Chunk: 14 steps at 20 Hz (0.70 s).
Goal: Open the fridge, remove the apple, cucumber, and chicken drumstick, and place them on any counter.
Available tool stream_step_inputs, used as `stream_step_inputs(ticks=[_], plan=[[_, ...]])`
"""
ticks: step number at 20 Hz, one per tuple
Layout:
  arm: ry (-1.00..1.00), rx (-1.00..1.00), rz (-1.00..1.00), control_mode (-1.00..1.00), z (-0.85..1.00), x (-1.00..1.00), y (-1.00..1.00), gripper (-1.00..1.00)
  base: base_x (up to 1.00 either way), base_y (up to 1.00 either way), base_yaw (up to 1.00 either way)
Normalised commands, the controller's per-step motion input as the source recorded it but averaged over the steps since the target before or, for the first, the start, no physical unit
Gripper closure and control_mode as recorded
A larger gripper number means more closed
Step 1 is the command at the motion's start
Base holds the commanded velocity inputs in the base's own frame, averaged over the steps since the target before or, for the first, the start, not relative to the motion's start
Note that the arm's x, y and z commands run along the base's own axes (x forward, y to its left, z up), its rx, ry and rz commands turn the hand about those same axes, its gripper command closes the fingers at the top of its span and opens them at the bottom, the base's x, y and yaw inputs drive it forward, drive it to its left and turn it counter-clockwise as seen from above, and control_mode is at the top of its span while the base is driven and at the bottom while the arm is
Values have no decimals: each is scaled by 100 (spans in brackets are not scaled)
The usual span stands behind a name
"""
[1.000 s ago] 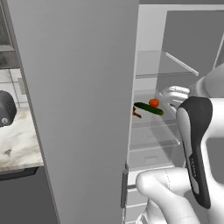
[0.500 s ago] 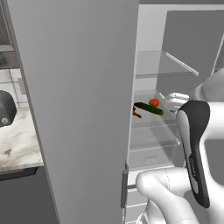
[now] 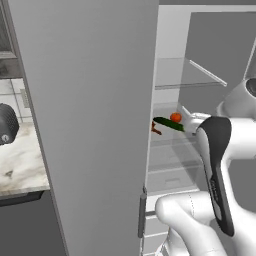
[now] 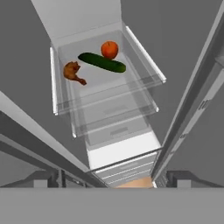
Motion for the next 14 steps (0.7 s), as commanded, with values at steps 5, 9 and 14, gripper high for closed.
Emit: stream_step_inputs(ticks=[5, 9, 14], plan=[[10, -2, 4, -100, -30, 49, -2, -100, 0, 0, 0], [10, -3, 9, -100, -36, 82, -9, -100, 0, 0, 0], [-2, -3, 12, -100, -41, 56, -3, -100, 0, 0, 0]])
